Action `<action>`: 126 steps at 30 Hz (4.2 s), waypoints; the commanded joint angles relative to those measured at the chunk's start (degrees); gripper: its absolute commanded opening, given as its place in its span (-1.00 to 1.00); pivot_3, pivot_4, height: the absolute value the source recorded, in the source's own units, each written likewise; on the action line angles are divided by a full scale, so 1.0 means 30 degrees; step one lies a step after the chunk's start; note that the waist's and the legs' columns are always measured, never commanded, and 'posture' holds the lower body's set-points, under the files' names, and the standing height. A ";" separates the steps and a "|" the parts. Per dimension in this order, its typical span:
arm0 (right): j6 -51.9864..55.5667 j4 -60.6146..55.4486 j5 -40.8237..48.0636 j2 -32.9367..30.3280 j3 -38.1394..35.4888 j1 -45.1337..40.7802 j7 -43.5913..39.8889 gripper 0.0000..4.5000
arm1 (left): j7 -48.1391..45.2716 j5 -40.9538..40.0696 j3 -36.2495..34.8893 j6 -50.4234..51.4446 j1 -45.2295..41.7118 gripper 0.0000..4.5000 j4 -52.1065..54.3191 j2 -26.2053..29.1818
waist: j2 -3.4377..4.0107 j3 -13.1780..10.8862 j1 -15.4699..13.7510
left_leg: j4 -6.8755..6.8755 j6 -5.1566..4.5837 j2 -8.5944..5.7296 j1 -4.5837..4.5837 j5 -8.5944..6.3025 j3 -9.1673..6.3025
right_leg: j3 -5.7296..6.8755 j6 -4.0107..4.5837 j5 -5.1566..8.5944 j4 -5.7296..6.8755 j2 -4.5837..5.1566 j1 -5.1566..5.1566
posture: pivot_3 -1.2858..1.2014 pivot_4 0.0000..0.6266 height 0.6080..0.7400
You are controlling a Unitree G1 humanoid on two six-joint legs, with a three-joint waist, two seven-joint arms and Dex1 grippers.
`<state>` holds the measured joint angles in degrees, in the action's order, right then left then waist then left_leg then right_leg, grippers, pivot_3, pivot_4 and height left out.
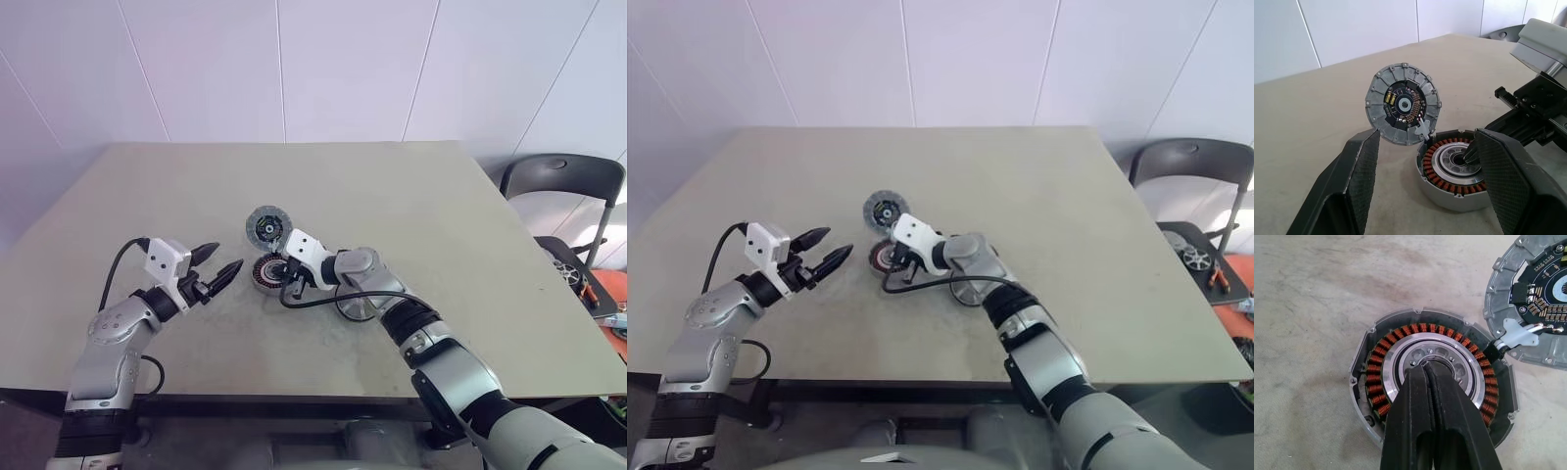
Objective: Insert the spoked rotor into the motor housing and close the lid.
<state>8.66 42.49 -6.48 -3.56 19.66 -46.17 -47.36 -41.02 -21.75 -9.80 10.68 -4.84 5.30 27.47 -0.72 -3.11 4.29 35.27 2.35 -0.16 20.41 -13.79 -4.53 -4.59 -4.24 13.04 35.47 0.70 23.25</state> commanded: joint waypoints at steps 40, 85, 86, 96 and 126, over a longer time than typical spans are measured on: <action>0.1170 0.0113 -0.1028 0.0148 0.0665 -0.0118 0.0995 -0.97 | -0.0191 0.0178 0.0032 -0.0891 -0.0157 0.45 -0.0197 -0.0007 | 0.0007 -0.0004 0.0043 | -0.0008 0.0001 0.0000 0.0015 -0.0001 -0.0001 | 0.0001 0.0001 0.0001 -0.0031 0.0002 0.0005 | 0.03 -1.00 1.00; 0.5270 -0.8982 0.3455 -0.9606 -0.1750 0.1008 -0.7554 -0.81 | -0.1208 -0.0244 0.0569 -0.0428 -0.0043 0.45 0.0659 0.0424 | 0.0027 -0.0025 0.0460 | -0.0008 -0.0001 -0.0002 0.0014 -0.0002 0.0026 | -0.0007 -0.0001 0.0004 -0.0062 0.0006 0.0000 | 0.03 -1.00 1.00; 0.5217 -0.9009 0.3214 -0.9956 -0.1647 0.1059 -0.7430 -0.72 | -0.1169 -0.0204 0.0531 -0.0468 -0.0107 0.45 0.0560 0.0398 | 0.0020 -0.0029 0.0442 | -0.0004 -0.0001 -0.0002 0.0011 -0.0002 0.0026 | -0.0006 0.0000 0.0005 -0.0061 0.0005 0.0000 | 0.03 -1.00 1.00; 0.8028 -1.2851 0.3566 -1.1148 -0.0461 0.2449 -0.8449 0.81 | -0.1077 0.0278 0.0685 -0.0909 -0.0498 0.45 -0.0299 0.0279 | 0.0015 -0.0033 0.0393 | -0.0014 0.0000 -0.0002 0.0041 -0.0005 0.0025 | -0.0005 -0.0004 0.0007 -0.0095 0.0013 0.0011 | 0.03 -1.00 1.00; 0.6018 -1.0509 0.0546 -0.9721 0.2393 0.2546 -0.6698 0.52 | -0.1097 0.0455 0.0424 -0.1133 -0.0385 0.45 -0.0331 0.0602 | -0.0042 -0.0008 0.0489 | 0.0054 0.0002 0.0005 -0.0019 -0.0004 0.0027 | -0.0002 0.0000 0.0005 -0.0058 0.0007 -0.0032 | 0.03 -1.00 1.00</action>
<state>27.24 10.64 -4.49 -33.79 26.52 -37.69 -67.88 -44.46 -20.40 -7.54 8.24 -5.21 3.27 28.63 -0.85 -3.13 5.76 35.43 2.36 -0.14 20.35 -13.81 -4.45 -4.60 -4.24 13.06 35.29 0.72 23.16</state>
